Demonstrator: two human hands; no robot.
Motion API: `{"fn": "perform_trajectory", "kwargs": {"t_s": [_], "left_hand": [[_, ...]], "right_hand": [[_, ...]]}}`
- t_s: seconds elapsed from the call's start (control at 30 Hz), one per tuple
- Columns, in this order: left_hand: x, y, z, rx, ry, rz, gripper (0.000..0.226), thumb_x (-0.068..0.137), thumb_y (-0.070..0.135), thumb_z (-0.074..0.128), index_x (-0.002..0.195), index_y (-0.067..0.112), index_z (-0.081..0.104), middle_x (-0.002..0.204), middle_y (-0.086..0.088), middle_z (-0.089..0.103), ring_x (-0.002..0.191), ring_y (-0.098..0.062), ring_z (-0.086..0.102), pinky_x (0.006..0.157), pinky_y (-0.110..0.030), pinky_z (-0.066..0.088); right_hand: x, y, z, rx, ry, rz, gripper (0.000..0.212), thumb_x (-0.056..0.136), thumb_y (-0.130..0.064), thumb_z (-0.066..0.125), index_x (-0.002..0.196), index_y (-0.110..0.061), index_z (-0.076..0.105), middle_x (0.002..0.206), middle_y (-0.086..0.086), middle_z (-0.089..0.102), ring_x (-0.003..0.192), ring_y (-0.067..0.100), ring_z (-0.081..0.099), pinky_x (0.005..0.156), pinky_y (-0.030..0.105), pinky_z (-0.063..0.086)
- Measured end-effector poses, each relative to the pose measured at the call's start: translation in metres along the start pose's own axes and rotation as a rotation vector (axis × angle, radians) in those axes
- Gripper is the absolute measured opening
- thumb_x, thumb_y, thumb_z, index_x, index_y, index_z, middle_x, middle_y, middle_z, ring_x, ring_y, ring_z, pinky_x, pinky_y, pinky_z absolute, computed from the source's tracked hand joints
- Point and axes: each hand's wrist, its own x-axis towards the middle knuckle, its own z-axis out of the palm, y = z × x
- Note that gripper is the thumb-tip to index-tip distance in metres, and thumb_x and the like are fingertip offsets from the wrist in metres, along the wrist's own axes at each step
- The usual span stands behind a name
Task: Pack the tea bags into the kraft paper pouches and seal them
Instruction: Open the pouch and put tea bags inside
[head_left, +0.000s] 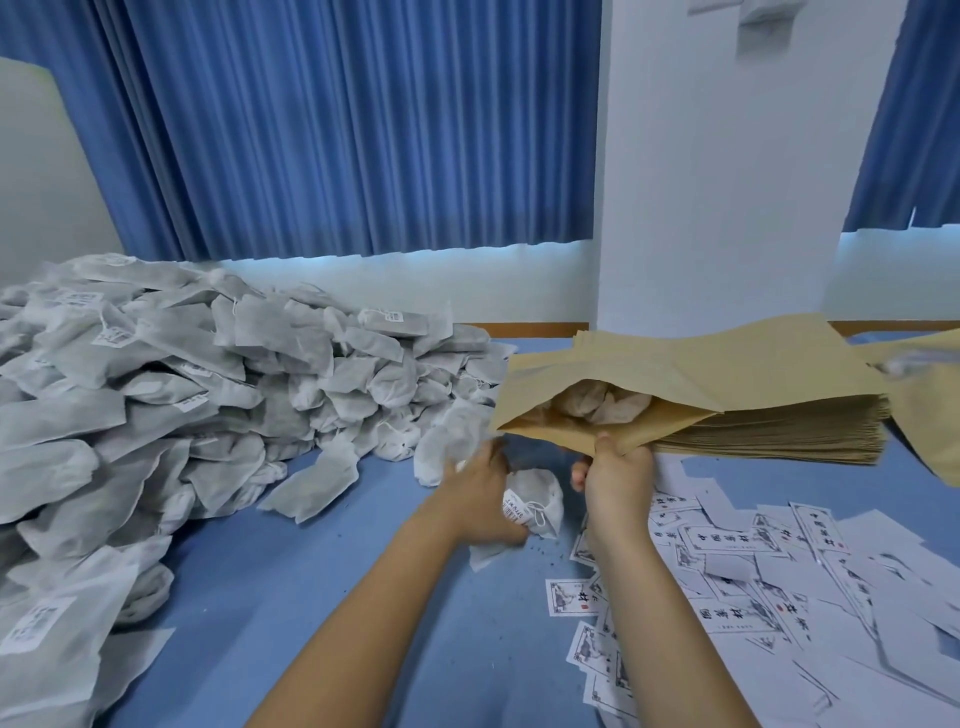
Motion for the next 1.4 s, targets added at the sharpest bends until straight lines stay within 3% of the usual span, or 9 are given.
{"fn": "perform_trajectory", "kwargs": {"t_s": [0.1,0.2,0.47,0.53,0.7,0.93,1.13,1.3,1.4], "left_hand": [[0.006,0.005,-0.001,-0.126,-0.015,-0.021,0.088,0.064,0.040,0.076,0.137,0.015,0.033,0.118,-0.005,0.055,0.108,-0.027,0.055,0.085,-0.035,0.048],[0.009,0.017,0.000,0.034,-0.021,-0.021,0.092,0.067,0.037,0.074,0.145,0.021,0.027,0.121,-0.010,0.053,0.111,-0.032,0.050,0.087,-0.042,0.049],[-0.021,0.026,-0.065,-0.116,0.061,-0.032,0.031,0.075,0.028,0.069,0.100,0.017,0.054,0.091,0.002,0.056,0.083,-0.018,0.052,0.060,-0.026,0.039],[-0.025,0.028,-0.081,-0.147,0.061,0.000,0.033,0.076,0.028,0.068,0.105,0.023,0.052,0.098,0.005,0.057,0.088,-0.017,0.050,0.061,-0.025,0.038],[-0.031,0.043,-0.028,0.101,-0.348,-0.069,0.086,0.075,0.048,0.071,0.146,0.043,0.022,0.133,-0.005,0.044,0.129,-0.030,0.032,0.095,-0.042,0.038],[-0.038,0.039,-0.018,0.103,-0.077,-0.076,0.066,0.074,0.056,0.067,0.133,0.043,0.040,0.117,0.000,0.057,0.107,-0.022,0.056,0.076,-0.031,0.043],[-0.053,0.042,-0.103,-0.823,-0.289,-0.091,0.048,0.059,0.050,0.075,0.103,0.032,0.066,0.096,0.005,0.073,0.089,-0.010,0.070,0.085,-0.034,0.055],[-0.025,0.080,-0.102,-1.130,-0.213,-0.241,0.040,0.073,0.039,0.078,0.106,0.019,0.066,0.094,-0.001,0.074,0.083,-0.013,0.070,0.071,-0.023,0.057],[0.000,0.090,-0.094,-1.123,0.110,-0.205,0.055,0.077,0.032,0.076,0.125,0.021,0.051,0.113,-0.002,0.066,0.098,-0.018,0.064,0.085,-0.030,0.053]], "right_hand": [[0.000,0.001,0.001,-0.044,-0.005,-0.020,0.018,0.096,-0.006,0.039,0.080,-0.007,0.047,0.055,0.003,0.046,0.032,0.008,0.040,0.038,0.022,0.033],[0.001,-0.001,0.002,-0.019,-0.012,-0.032,0.017,0.097,-0.005,0.039,0.082,-0.006,0.046,0.055,0.003,0.047,0.030,0.007,0.039,0.034,0.019,0.032],[0.004,0.003,-0.005,-0.219,0.065,-0.112,0.008,0.100,-0.013,0.038,0.098,-0.011,0.046,0.076,0.004,0.059,0.047,0.007,0.053,0.046,0.020,0.037],[0.004,0.004,-0.005,-0.219,0.056,-0.050,0.010,0.099,-0.013,0.038,0.095,-0.009,0.046,0.069,0.008,0.059,0.047,0.008,0.052,0.047,0.022,0.037],[0.001,0.004,-0.005,-0.162,0.056,-0.002,0.018,0.099,-0.014,0.039,0.082,-0.012,0.045,0.057,0.004,0.055,0.047,0.014,0.051,0.056,0.030,0.041],[0.004,0.003,-0.006,-0.130,0.036,0.009,0.021,0.100,-0.009,0.034,0.101,-0.001,0.052,0.069,0.010,0.061,0.038,0.007,0.055,0.042,0.017,0.044],[0.002,0.008,-0.003,-0.230,0.054,-0.052,0.022,0.098,-0.004,0.039,0.111,0.004,0.055,0.099,0.017,0.059,0.088,0.022,0.053,0.074,0.028,0.038],[-0.012,-0.001,-0.001,-0.189,-0.124,-0.195,0.019,0.088,-0.025,0.052,0.099,-0.010,0.050,0.081,-0.001,0.054,0.077,0.015,0.053,0.064,0.013,0.043],[-0.008,0.005,0.000,-0.209,-0.068,-0.183,0.003,0.094,-0.022,0.052,0.092,-0.021,0.051,0.070,-0.007,0.052,0.057,-0.002,0.049,0.059,0.016,0.041]]}}
